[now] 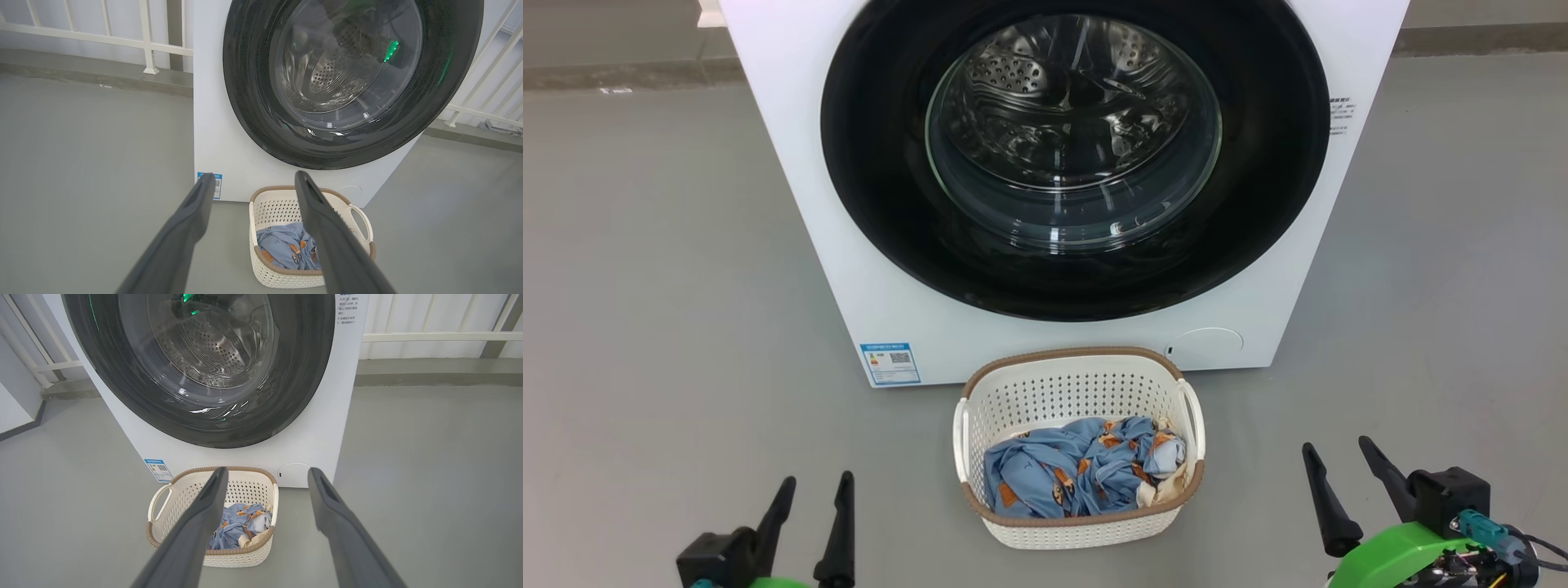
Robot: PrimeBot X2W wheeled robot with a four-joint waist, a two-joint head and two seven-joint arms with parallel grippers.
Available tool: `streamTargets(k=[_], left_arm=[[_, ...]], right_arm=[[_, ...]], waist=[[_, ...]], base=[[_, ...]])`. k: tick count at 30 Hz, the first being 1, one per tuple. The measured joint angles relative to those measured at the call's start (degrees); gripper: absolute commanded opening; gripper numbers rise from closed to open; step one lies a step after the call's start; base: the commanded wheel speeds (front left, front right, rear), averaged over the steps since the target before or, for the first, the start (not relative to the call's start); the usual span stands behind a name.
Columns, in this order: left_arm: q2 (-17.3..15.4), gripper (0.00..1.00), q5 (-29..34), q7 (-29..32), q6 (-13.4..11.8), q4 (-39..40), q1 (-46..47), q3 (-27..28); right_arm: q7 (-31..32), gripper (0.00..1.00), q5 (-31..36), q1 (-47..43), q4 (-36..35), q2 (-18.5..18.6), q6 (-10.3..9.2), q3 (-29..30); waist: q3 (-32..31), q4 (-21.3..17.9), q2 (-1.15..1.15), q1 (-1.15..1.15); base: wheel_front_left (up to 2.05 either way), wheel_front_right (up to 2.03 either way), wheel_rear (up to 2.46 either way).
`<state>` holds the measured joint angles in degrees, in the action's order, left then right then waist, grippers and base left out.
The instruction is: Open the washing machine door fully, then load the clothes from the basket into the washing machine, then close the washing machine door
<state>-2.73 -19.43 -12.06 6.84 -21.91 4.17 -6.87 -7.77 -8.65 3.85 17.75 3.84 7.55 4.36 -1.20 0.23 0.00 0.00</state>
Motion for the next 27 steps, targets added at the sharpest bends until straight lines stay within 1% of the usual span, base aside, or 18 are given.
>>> streamTargets(k=[10, 14, 27], left_arm=[[0.0, 1.00, 4.8, -1.7, -0.1, -1.6, 0.6, -0.5], [0.0, 1.00, 6.4, -2.2, -0.6, -2.0, 1.2, -0.4], [0.1, 1.00, 5.5, -2.2, -2.0, -2.9, 1.3, 0.4]], right_arm=[[-1.5, 1.00, 5.8, 0.0, -0.3, 0.0, 0.00, -0.1], [-2.3, 1.00, 7.7, 0.0, -0.4, -0.1, 0.00, 0.0], [-2.7, 1.00, 8.0, 0.0, -1.0, -0.6, 0.00, 0.5]], waist=[[-0.4, 0.0, 0.00, 0.00], [-0.4, 0.0, 0.00, 0.00], [-0.1, -0.1, 0.00, 0.00]], base=[[0.00, 0.00, 0.00], [0.00, 0.00, 0.00], [0.00, 0.00, 0.00]])
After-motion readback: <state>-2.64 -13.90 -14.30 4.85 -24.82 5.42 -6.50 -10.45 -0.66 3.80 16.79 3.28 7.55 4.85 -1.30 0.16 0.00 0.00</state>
